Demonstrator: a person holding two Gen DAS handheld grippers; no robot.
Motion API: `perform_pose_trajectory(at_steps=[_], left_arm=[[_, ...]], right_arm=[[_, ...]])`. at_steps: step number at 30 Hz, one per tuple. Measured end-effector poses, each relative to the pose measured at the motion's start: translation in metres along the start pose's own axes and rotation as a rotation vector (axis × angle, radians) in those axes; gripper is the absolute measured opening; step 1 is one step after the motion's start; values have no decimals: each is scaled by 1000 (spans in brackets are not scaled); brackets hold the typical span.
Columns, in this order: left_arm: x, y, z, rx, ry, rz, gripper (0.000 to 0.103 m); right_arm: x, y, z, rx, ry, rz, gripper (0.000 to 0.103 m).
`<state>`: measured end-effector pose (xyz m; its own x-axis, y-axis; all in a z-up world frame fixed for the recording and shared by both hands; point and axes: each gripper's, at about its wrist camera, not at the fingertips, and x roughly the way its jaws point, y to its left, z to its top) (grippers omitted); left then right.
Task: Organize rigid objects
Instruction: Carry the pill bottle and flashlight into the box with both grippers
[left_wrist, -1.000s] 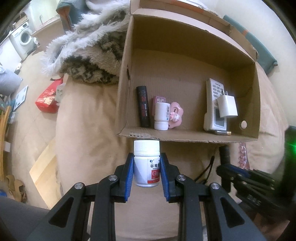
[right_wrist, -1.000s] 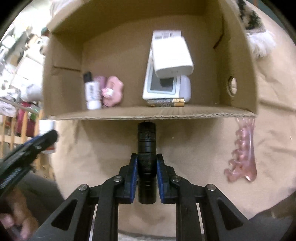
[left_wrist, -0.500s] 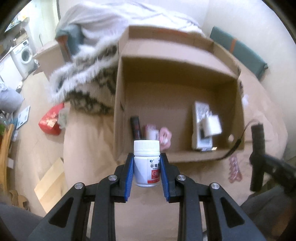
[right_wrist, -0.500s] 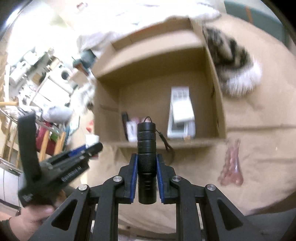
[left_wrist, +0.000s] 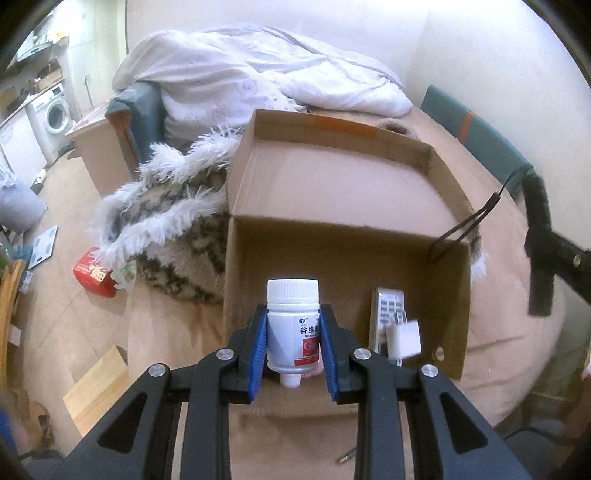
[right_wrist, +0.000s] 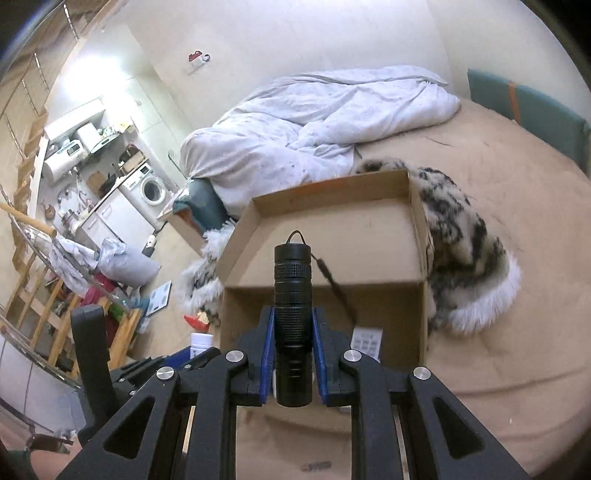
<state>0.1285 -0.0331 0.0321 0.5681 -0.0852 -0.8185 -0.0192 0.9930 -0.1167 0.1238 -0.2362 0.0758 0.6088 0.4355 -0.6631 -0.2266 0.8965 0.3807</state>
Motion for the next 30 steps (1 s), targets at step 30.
perform_pose_trajectory(at_steps=[30], left_arm=[[122, -19, -37, 79, 214, 61, 24]], right_arm=[[157, -67, -67, 56, 420, -221, 21]])
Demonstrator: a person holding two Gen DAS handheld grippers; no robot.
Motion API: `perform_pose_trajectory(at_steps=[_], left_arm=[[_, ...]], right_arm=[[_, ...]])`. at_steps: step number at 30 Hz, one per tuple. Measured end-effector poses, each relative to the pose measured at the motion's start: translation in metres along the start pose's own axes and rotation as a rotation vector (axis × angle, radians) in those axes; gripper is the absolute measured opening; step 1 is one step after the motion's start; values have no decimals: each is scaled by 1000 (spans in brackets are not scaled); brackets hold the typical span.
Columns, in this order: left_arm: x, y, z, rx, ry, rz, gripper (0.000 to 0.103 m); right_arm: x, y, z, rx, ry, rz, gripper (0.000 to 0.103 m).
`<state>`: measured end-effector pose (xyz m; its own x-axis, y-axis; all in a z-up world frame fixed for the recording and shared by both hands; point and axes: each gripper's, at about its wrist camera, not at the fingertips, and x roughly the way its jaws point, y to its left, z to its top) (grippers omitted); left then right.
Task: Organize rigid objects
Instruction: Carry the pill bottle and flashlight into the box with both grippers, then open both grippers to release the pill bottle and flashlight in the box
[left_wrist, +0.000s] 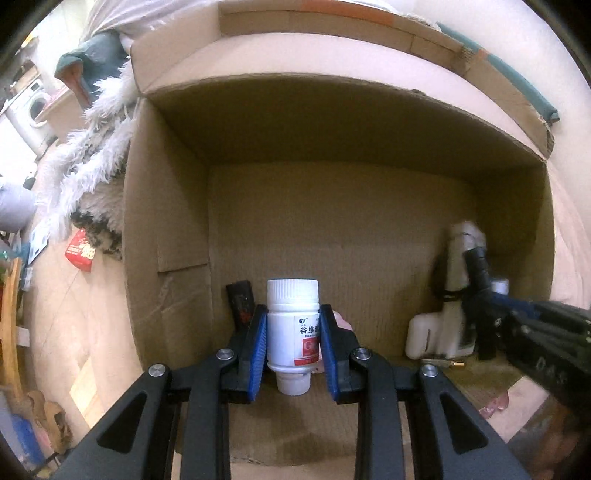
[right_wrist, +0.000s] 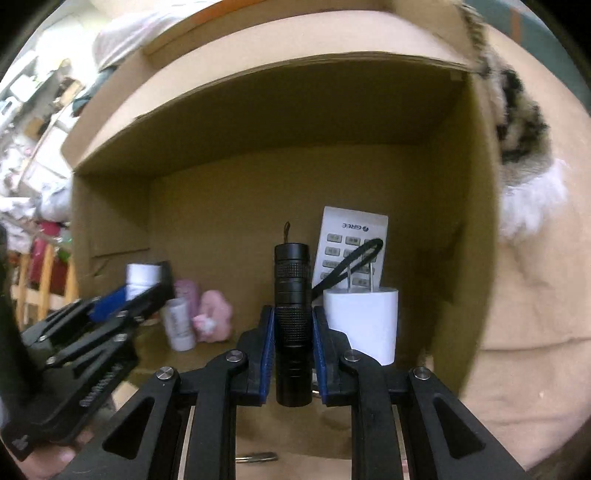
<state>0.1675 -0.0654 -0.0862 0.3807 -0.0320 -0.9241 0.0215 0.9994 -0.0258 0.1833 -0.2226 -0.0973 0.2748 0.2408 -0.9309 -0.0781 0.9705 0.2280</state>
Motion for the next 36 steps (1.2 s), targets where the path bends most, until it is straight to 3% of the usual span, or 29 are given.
perform_pose_trajectory(at_steps=[6, 14, 15, 16, 17, 22, 28, 36], left_arm=[[11, 5, 2, 3, 23, 13, 24], [18, 0, 2, 18, 39, 24, 24], [18, -3, 3, 25, 37, 30, 25], [18, -5, 3, 32, 36, 33, 28], [17, -7, 2, 38, 36, 31, 37], [10, -19, 2, 59, 17, 13, 56], [-1, -22, 3, 49, -15, 18, 59], [-1, -13, 3, 20, -5, 31, 59]], right_arm=[[8, -5, -1, -7, 20, -54, 21], [-4, -12, -4, 19, -12, 39, 24], [-6, -15, -5, 25, -13, 57, 32], [-6, -15, -4, 32, -16, 73, 52], [-10, -13, -2, 36, -27, 92, 59], [-24, -6, 4, 33, -81, 130, 82], [-25, -3, 8, 37, -90, 142, 89], [-15, 4, 8, 47, -85, 129, 90]])
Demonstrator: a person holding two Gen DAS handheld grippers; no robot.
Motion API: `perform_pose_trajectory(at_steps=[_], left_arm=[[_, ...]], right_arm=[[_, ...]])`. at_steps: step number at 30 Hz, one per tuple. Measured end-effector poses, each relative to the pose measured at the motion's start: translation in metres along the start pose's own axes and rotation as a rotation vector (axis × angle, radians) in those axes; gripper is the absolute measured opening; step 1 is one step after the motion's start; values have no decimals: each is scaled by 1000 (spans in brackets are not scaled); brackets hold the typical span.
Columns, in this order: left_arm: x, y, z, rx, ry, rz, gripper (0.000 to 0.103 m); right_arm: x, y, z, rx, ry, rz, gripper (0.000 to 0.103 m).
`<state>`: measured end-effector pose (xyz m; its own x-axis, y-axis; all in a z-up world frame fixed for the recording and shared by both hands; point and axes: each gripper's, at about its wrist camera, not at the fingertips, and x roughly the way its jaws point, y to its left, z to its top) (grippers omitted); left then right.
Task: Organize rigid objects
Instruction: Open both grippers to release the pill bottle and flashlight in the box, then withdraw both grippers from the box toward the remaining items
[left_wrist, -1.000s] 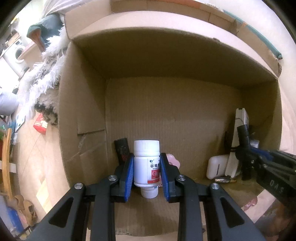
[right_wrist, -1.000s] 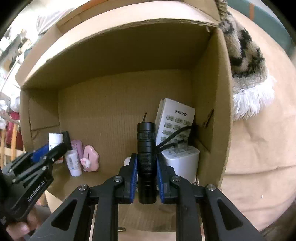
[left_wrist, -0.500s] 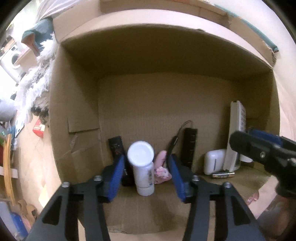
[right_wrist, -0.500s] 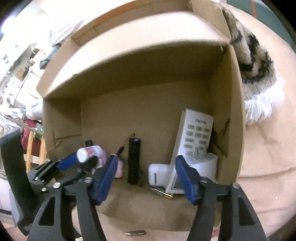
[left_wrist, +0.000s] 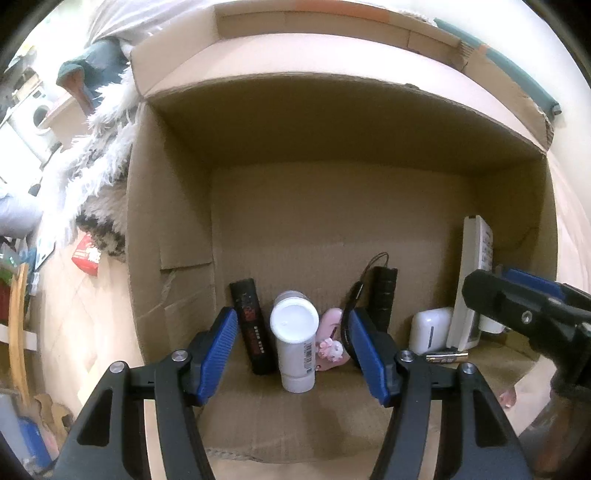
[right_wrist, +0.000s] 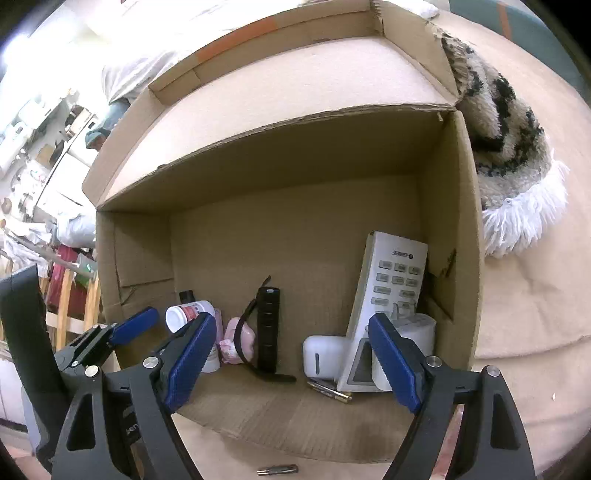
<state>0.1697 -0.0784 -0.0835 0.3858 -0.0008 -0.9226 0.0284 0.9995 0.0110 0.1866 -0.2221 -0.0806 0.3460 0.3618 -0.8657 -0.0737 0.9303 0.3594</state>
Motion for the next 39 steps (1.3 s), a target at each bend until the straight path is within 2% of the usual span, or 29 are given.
perform_pose_trajectory(at_steps=[7, 10, 15, 19, 21, 27, 31, 36, 39], left_arm=[[-6, -3, -5, 8, 2, 5, 59], [-12, 8, -7, -8, -12, -12, 59], [-29, 15, -5, 14, -35, -30, 59], [-46, 22, 0, -38, -11, -79, 59], [-58, 23, -1, -53, -24, -76, 59], [-76, 19, -25, -62, -26, -48, 59], [-69, 23, -47, -95, 3, -52, 59], [-51, 24, -73, -98, 41, -16, 59], [-42, 25, -78, -107, 74, -21, 59]], right_arm=[[-1, 2, -1, -11, 3, -11, 90], [-6, 1, 0, -6, -10, -9, 90], [-26, -1, -4, 1, -56, 0, 90], [-50, -3, -9, 15, -95, 40, 90], [-58, -4, -14, 14, -110, 38, 90], [-71, -15, -35, 29, -111, 22, 90], [-74, -26, -51, 37, -99, -4, 90], [-71, -42, -73, 69, -65, -42, 90], [-65, -54, -87, 116, -19, -28, 90]])
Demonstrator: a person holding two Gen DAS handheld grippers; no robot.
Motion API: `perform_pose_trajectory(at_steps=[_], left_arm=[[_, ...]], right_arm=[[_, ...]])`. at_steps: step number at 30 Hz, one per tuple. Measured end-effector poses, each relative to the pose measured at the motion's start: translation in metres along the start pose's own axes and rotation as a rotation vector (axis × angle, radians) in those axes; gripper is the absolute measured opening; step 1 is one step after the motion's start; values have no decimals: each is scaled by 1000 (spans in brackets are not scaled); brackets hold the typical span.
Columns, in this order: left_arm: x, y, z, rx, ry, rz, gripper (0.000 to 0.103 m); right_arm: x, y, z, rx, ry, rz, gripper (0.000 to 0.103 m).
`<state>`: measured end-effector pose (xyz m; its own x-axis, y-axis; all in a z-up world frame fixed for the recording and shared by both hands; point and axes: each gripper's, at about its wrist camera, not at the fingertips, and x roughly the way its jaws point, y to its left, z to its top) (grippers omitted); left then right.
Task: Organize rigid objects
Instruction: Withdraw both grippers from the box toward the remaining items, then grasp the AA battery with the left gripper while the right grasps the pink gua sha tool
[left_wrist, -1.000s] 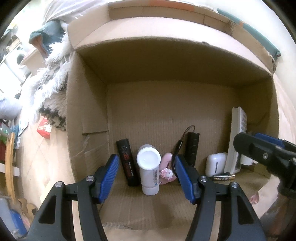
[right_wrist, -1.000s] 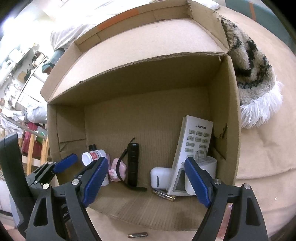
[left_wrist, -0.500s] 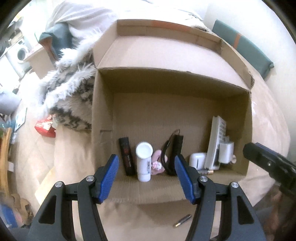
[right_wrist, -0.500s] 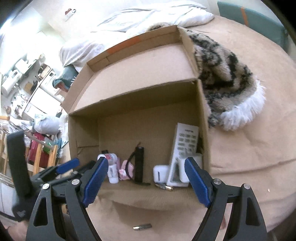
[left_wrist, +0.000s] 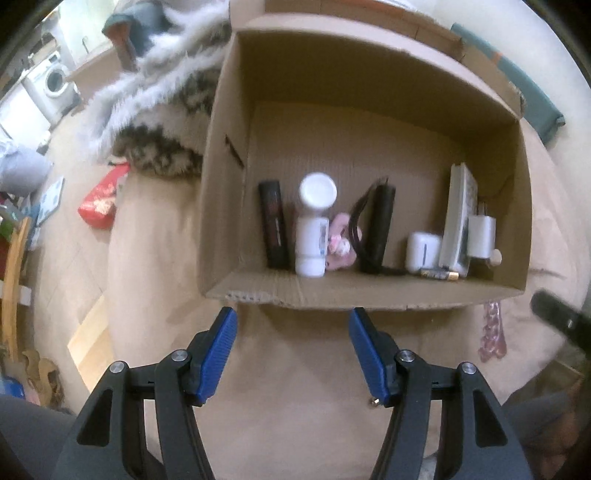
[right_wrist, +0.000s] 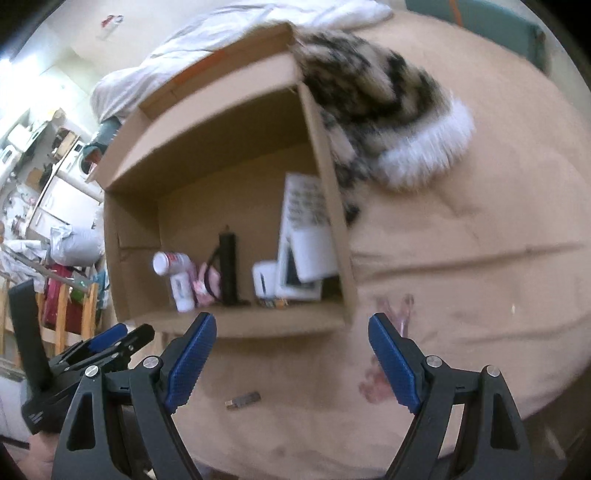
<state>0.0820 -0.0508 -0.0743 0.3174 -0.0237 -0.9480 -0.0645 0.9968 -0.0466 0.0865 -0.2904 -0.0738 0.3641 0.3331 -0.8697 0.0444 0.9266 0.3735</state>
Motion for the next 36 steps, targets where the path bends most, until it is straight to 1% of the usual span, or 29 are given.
perform_pose_trajectory(at_steps=[4, 6, 8, 10, 13, 15, 17, 20, 23, 25, 26, 27, 28, 29, 30, 31, 33, 36], left_arm=[[-3, -3, -2, 17, -22, -7, 60], [-3, -5, -3, 28, -13, -17, 60], [1, -5, -5, 25, 5, -25, 60], [6, -5, -6, 19, 26, -30, 60], [10, -6, -8, 17, 48, -37, 59], [11, -7, -8, 24, 52, -36, 60], [14, -10, -11, 36, 67, -33, 60], [24, -15, -17, 36, 111, -54, 60], [28, -20, -20, 53, 116, -44, 60], [29, -23, -21, 73, 108, -25, 60], [29, -24, -23, 80, 108, -23, 60], [29, -24, -25, 82, 115, -25, 60], [31, -24, -27, 79, 129, -30, 60], [33, -24, -31, 70, 148, -45, 60], [35, -26, -34, 59, 163, -55, 60], [38, -27, -37, 47, 182, -59, 60], [45, -33, -44, 18, 214, -74, 60], [51, -39, -49, -66, 238, -116, 60]], right_arm=[[11, -11, -14, 17, 75, -7, 90], [14, -17, -18, 37, 94, -19, 89], [18, -29, -19, 77, 106, -55, 90], [22, -41, -17, 129, 123, -68, 90], [35, -59, -18, 208, 172, -116, 89], [43, -64, -18, 227, 199, -153, 89], [52, -64, -17, 210, 221, -189, 89], [68, -60, -12, 162, 248, -240, 89], [85, -56, -4, 111, 267, -294, 89], [98, -52, -4, 67, 282, -345, 84], [104, -47, -5, 26, 282, -377, 84], [105, -42, -6, -11, 271, -397, 81], [105, -36, -8, -51, 261, -404, 68], [103, -28, -10, -95, 251, -409, 59], [101, -22, -11, -127, 244, -416, 35], [99, -17, -15, -146, 247, -401, 36], [97, -14, -22, -145, 256, -373, 36], [87, -14, -28, -112, 266, -285, 36]])
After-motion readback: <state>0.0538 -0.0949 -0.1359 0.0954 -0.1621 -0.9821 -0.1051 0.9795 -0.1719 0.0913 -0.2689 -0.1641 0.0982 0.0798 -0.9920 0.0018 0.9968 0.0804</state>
